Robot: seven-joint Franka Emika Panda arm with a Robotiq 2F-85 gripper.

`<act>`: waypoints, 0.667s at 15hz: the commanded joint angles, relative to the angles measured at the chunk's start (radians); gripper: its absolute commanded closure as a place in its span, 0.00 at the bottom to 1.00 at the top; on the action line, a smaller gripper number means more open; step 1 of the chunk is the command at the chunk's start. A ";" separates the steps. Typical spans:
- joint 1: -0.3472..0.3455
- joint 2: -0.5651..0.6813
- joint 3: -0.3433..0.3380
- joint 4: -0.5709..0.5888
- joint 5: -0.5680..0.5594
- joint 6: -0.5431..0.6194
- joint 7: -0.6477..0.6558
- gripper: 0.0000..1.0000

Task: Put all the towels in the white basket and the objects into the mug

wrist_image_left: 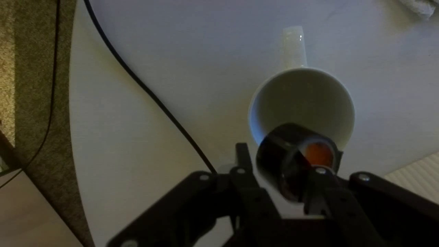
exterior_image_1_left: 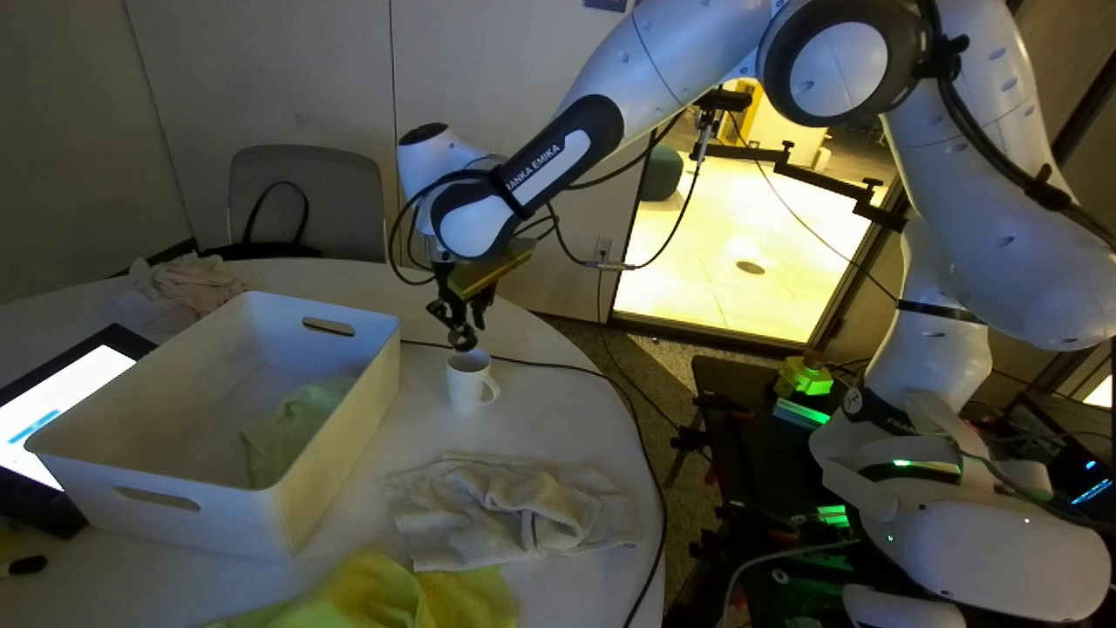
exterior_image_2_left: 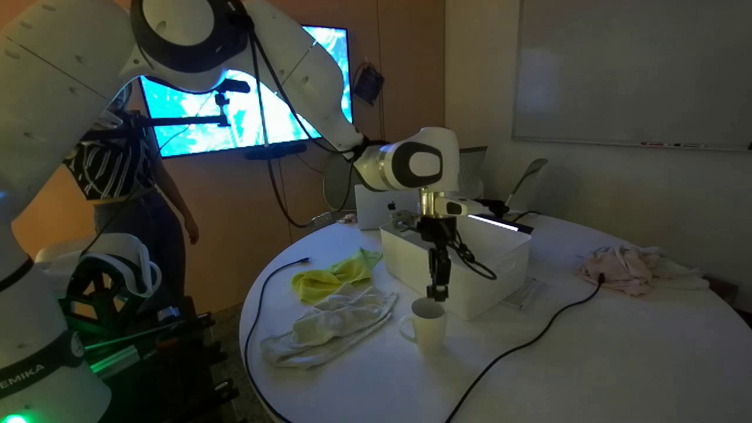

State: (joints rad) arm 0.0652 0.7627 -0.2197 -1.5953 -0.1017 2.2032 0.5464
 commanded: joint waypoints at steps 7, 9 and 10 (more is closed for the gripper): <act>0.014 -0.069 0.005 -0.062 -0.011 -0.006 -0.005 0.00; 0.014 -0.108 0.025 -0.111 -0.008 0.002 -0.047 0.00; 0.016 -0.126 0.035 -0.135 -0.011 0.007 -0.069 0.00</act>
State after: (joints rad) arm 0.0725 0.7266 -0.2069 -1.6330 -0.1019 2.2022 0.5272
